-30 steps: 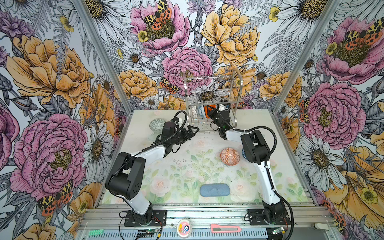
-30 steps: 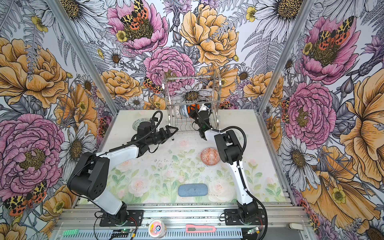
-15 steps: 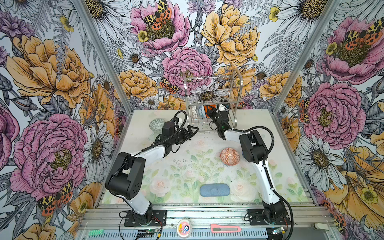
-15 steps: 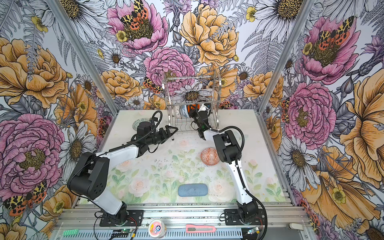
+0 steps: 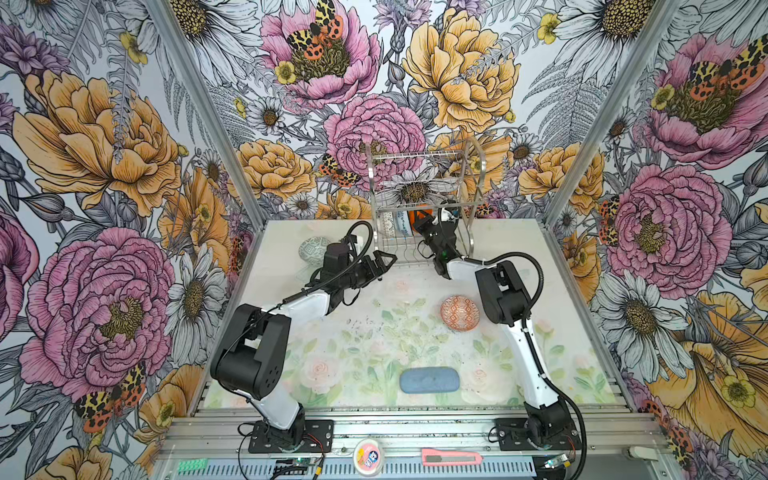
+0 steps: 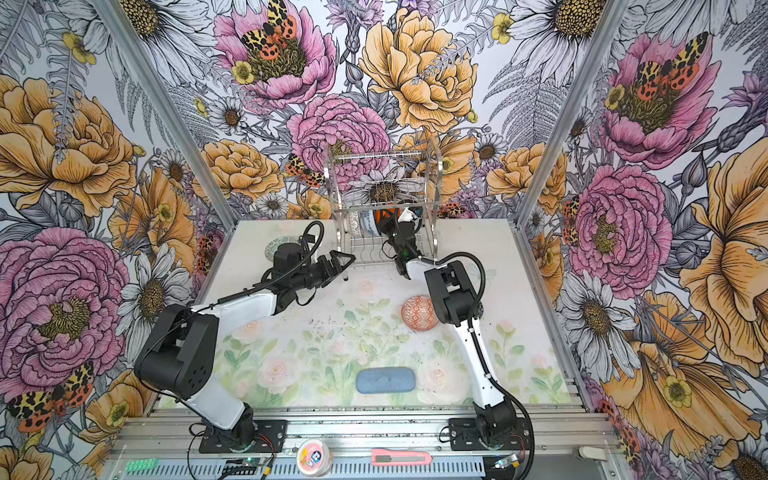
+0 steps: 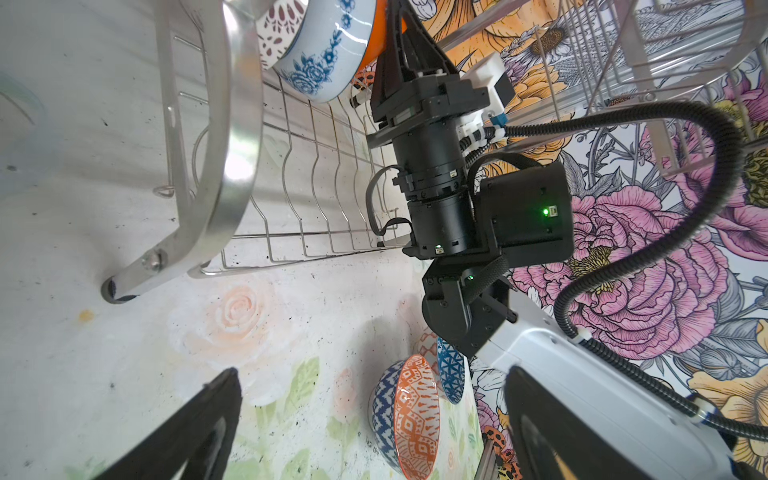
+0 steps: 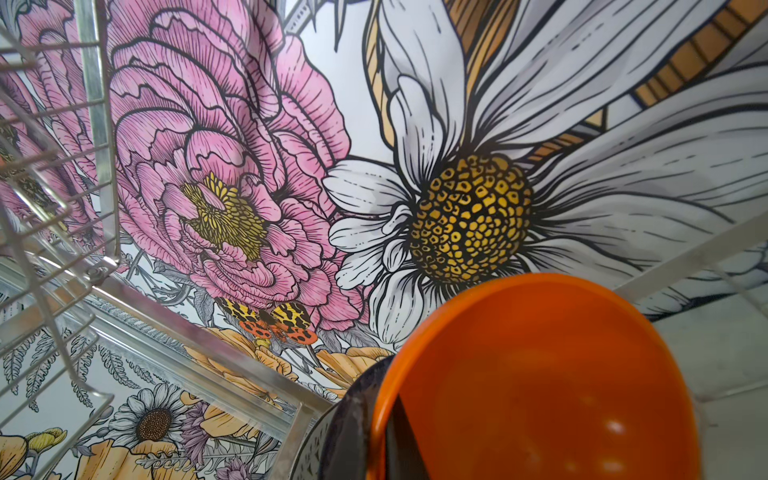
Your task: Load the bowls into the dish rack
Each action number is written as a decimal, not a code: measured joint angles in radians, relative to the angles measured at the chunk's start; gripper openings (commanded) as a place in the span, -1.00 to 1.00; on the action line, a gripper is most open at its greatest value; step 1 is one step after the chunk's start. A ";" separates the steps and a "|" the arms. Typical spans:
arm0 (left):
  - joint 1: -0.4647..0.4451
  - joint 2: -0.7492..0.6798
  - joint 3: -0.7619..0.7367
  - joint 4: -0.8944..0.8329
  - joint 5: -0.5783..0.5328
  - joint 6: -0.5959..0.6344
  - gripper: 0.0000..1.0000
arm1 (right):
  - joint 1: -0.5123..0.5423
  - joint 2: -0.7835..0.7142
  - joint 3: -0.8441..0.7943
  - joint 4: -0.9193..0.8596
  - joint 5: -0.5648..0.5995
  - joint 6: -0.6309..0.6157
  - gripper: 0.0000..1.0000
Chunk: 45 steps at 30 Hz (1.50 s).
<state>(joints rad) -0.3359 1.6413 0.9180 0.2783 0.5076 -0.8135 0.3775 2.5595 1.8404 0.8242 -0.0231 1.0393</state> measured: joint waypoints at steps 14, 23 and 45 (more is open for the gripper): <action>0.000 0.000 0.000 0.000 0.004 0.000 0.97 | -0.014 0.018 0.010 0.027 -0.018 0.020 -0.81; 0.000 0.000 0.000 0.000 0.007 0.000 0.97 | -0.019 0.022 0.010 0.030 -0.042 0.031 -0.69; 0.000 0.005 0.000 0.000 0.007 0.000 0.97 | -0.040 0.023 0.008 0.024 -0.077 0.045 -0.63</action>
<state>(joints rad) -0.3359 1.6459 0.9184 0.2787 0.5148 -0.8135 0.3378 2.5824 1.8484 0.8486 -0.0998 1.0843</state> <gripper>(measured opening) 0.986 0.202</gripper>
